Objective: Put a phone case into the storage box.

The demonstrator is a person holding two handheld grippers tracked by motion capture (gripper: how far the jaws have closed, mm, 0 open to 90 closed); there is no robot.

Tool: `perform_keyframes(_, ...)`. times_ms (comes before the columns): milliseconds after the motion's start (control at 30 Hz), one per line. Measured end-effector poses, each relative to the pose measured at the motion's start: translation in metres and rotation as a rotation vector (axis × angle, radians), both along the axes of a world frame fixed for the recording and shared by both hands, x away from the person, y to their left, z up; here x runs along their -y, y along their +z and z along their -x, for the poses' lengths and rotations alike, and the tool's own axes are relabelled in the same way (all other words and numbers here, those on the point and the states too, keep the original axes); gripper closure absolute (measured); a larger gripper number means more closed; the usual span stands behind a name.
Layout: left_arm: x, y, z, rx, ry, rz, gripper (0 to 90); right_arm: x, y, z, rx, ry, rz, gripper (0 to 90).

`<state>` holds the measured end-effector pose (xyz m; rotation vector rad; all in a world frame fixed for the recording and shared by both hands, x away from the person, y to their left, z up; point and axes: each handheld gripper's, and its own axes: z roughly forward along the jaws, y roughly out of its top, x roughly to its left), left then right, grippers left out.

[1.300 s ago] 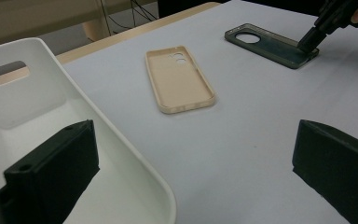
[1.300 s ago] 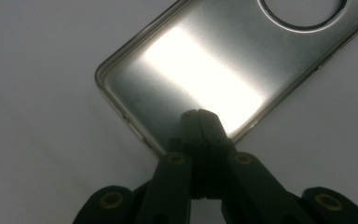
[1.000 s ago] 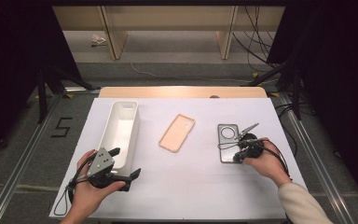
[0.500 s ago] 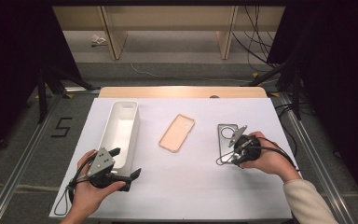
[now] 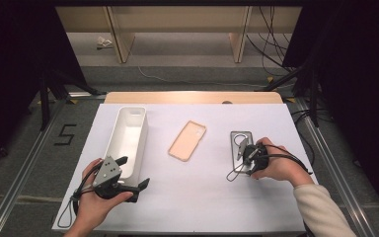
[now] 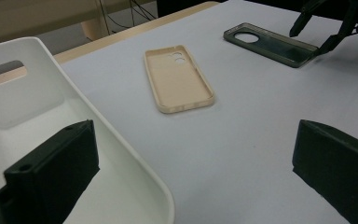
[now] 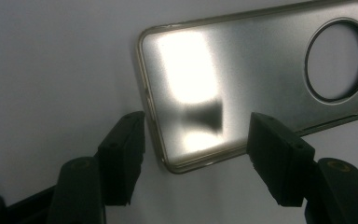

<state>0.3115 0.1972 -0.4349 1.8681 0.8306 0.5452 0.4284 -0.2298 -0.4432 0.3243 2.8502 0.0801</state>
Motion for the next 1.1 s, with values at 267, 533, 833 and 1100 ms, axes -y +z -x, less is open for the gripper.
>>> perform_keyframes(267,0.000,0.000,0.000,0.000,-0.002,-0.002,0.0,-0.005,-0.005,-0.005,-0.008,0.018,0.032,39.0)
perform_keyframes(533,0.000,0.000,0.000,0.000,-0.003,-0.002,0.0,-0.010,-0.008,-0.006,-0.025,0.040,0.039,41.2)
perform_keyframes(833,0.001,-0.001,0.000,-0.001,-0.006,-0.003,0.0,-0.013,-0.008,-0.007,-0.052,0.055,0.060,48.5)
perform_keyframes(1100,0.001,-0.001,0.000,-0.001,-0.010,-0.006,0.0,-0.016,-0.009,-0.003,-0.085,0.089,0.063,64.2)
